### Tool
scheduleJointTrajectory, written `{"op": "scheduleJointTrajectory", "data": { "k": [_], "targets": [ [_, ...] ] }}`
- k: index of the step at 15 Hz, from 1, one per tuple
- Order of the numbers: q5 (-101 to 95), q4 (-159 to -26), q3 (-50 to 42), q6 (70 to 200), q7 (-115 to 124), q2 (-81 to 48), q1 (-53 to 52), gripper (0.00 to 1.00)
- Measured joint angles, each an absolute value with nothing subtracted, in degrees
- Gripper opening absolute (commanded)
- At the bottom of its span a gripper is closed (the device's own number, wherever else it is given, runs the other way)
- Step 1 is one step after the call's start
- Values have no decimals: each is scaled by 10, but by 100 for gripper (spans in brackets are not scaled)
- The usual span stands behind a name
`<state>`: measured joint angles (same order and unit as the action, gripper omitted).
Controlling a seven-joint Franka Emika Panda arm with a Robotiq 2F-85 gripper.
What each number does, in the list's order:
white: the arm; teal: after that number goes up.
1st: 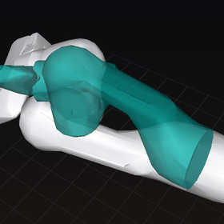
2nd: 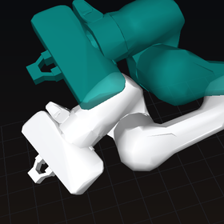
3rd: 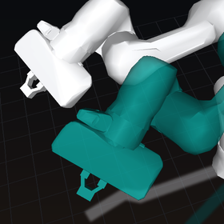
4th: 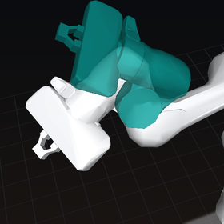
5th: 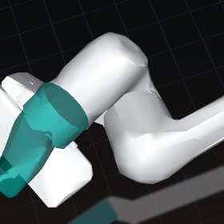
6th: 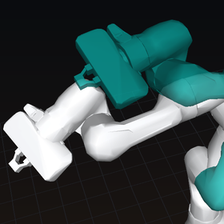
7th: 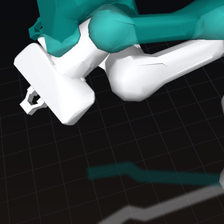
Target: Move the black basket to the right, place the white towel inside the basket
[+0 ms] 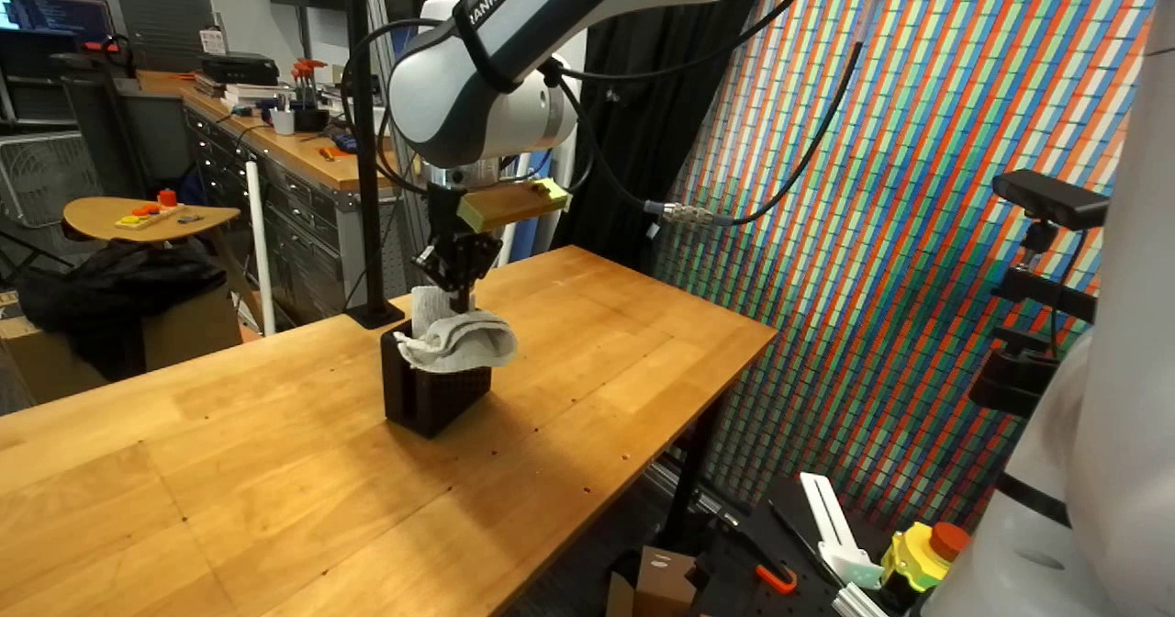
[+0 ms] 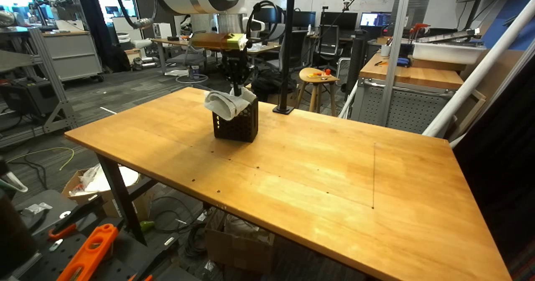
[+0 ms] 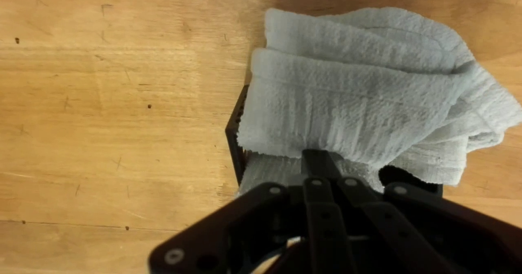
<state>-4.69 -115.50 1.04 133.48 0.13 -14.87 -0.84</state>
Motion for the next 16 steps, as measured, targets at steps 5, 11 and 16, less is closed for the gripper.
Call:
{"op": "scheduleJointTrajectory", "data": {
  "k": [5,11,16],
  "targets": [
    [-13,-1143,15,1344,0,-170,-8,2],
    [20,-1134,27,1344,-6,-200,-8,2],
    [48,-1126,29,1347,-21,-228,-7,1]
  ]
}}
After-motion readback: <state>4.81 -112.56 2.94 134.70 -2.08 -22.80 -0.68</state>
